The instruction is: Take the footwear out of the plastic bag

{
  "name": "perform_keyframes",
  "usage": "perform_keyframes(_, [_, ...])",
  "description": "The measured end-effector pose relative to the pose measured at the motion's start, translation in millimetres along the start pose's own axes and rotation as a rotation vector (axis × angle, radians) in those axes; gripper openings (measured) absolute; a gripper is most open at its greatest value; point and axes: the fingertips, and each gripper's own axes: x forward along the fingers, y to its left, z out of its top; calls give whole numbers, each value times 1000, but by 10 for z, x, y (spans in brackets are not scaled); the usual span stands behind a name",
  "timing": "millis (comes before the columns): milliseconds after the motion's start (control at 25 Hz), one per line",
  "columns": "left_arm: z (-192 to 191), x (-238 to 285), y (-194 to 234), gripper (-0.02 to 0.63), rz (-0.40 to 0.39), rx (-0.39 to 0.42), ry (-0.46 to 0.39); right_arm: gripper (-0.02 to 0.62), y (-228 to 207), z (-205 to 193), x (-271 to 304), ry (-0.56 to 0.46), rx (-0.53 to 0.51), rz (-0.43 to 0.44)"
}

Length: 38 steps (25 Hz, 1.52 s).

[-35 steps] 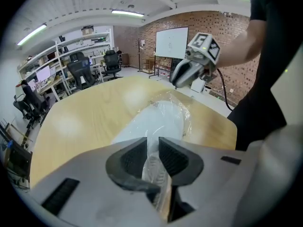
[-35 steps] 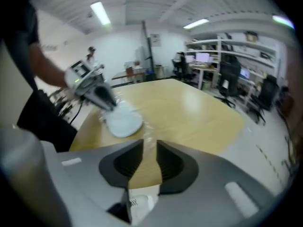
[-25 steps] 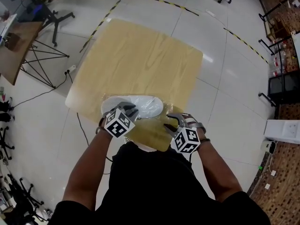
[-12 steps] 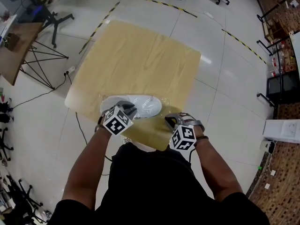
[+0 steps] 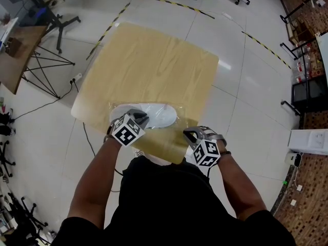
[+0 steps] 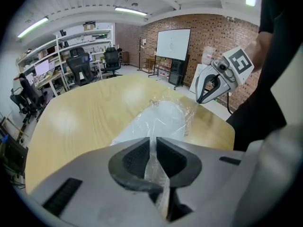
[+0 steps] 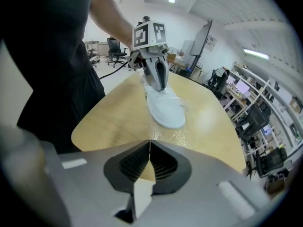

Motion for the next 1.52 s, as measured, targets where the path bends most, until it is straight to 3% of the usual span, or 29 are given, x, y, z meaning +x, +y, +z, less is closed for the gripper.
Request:
perform_keyframes(320, [16,-1,-8,52,7,5,-5,2,-46,-232,-112,25,57,-22])
perform_keyframes(440, [18,8,-4,52,16,8,-7,2,-145,-410,-170,41,125,-49])
perform_keyframes(520, [25,13,-5,52,23,14,-10,2,-275,-484,-245,22,243,-84])
perform_keyframes(600, [26,2,-3,52,35,22,-12,2,-449,-430,-315,-50,440,-107])
perform_keyframes(680, [49,-24,-5,52,60,47,-13,10,-603,-291,-319,-137,660,-83])
perform_keyframes(760, [107,-57,-16,48,94,91,-17,70,-693,-134,-221,-197,831,-19])
perform_keyframes(840, [179,-105,-27,42,117,128,-31,124,-739,-1,-55,-209,936,37])
perform_keyframes(1080, [256,-193,-48,38,125,177,-61,137,-780,150,357,-160,1156,146])
perform_keyframes(1240, [325,-229,-78,48,105,184,-112,154,-725,152,470,-107,1212,202])
perform_keyframes(1360, [283,-218,-89,68,89,169,-114,97,-730,227,485,-129,1219,221])
perform_keyframes(1520, [190,-182,-107,80,74,192,-82,72,-792,275,445,-175,1215,226])
